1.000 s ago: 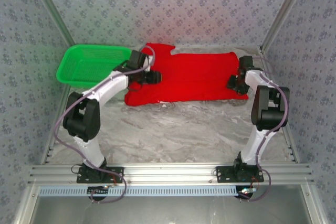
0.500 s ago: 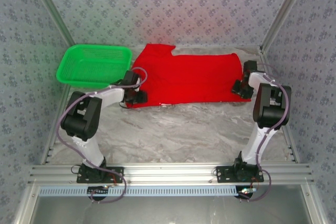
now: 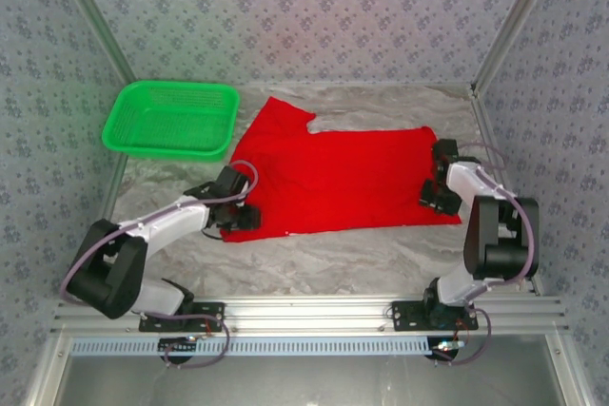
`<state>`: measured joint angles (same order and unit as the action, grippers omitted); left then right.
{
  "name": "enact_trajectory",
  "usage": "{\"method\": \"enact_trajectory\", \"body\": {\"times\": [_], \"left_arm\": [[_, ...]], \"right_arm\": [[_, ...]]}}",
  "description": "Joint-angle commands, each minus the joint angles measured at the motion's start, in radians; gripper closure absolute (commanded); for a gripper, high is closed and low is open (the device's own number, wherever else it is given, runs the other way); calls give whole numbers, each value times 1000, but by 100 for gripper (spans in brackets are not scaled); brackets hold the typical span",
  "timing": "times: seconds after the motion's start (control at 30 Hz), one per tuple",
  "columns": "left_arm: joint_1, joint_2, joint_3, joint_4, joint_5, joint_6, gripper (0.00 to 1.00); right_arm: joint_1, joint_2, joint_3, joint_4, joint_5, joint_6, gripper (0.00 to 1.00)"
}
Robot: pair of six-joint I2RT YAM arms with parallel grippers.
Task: Fold the inside-out t-shirt
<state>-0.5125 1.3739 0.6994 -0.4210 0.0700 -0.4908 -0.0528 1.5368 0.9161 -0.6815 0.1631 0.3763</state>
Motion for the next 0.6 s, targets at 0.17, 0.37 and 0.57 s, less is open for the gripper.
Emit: {"method": "enact_trajectory", "body": {"times": [0.17,0.37,0.57], "left_arm": [[76,147,337,45,-26,77,43],[124,287,435,-6,-32,80,45],[124,301,381,2,-53,75,45]], "right_arm": [[350,3,164,303,-347,-116,50],[588,303,376,488,-527,-52,52],[662,536,557,500,-564,24,58]]}}
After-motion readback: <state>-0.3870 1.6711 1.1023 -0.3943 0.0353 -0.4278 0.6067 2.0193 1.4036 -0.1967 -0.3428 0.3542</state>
